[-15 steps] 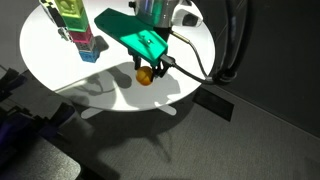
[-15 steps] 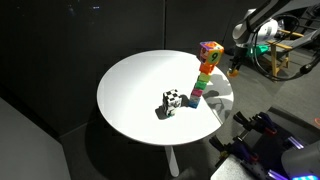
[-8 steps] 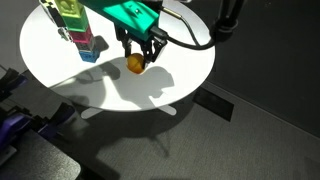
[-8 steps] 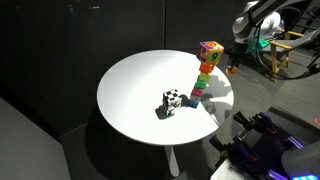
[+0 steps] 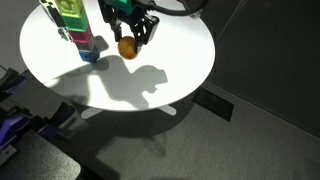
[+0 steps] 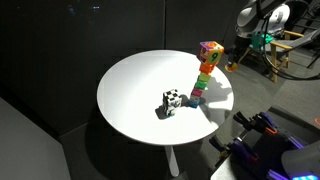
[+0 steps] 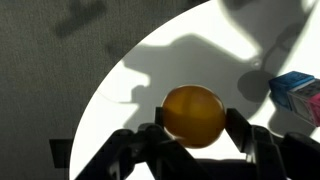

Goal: Put the yellow fruit on the stacked blocks

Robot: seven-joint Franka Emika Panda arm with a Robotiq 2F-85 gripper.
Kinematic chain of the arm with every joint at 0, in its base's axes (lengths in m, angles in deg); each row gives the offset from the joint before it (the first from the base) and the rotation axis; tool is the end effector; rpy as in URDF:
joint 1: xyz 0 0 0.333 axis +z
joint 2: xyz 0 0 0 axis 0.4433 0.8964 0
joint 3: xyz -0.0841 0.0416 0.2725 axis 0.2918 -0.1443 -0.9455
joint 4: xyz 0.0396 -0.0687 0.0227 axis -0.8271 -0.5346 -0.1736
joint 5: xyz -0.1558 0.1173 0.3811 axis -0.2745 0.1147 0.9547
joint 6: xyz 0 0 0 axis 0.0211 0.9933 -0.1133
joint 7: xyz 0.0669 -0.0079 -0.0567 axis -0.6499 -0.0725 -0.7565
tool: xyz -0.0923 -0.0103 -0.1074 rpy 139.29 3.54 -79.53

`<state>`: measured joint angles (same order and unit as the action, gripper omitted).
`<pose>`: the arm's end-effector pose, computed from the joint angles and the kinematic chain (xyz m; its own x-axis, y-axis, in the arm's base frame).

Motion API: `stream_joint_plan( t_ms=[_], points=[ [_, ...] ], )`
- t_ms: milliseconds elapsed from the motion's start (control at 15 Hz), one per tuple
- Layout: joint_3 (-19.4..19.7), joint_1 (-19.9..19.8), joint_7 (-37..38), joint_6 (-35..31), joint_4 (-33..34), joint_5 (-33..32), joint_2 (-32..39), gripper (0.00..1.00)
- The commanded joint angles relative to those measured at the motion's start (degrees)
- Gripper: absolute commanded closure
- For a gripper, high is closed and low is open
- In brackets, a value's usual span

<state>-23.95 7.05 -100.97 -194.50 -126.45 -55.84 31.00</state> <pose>0.4902 -0.2577 0.1818 0.9981 -0.0474 -0.0385 -0.0479 -0.9988 -0.0134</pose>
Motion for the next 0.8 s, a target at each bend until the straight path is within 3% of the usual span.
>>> stream_joint_plan(
  t_ms=[0, 133, 200, 733],
  points=[
    [0.33, 0.55, -2.58, -1.38, -3.31, 2.06, -4.03, 0.62],
    [0.55, 0.87, -2.54, -1.0, -3.62, 2.49, -4.68, 0.62],
    [0.91, 1.29, -0.85, -0.26, -1.81, 1.07, -2.47, 0.37],
    [0.98, 1.44, -0.85, -0.26, -2.32, 1.14, -3.1, 0.37]
  ],
)
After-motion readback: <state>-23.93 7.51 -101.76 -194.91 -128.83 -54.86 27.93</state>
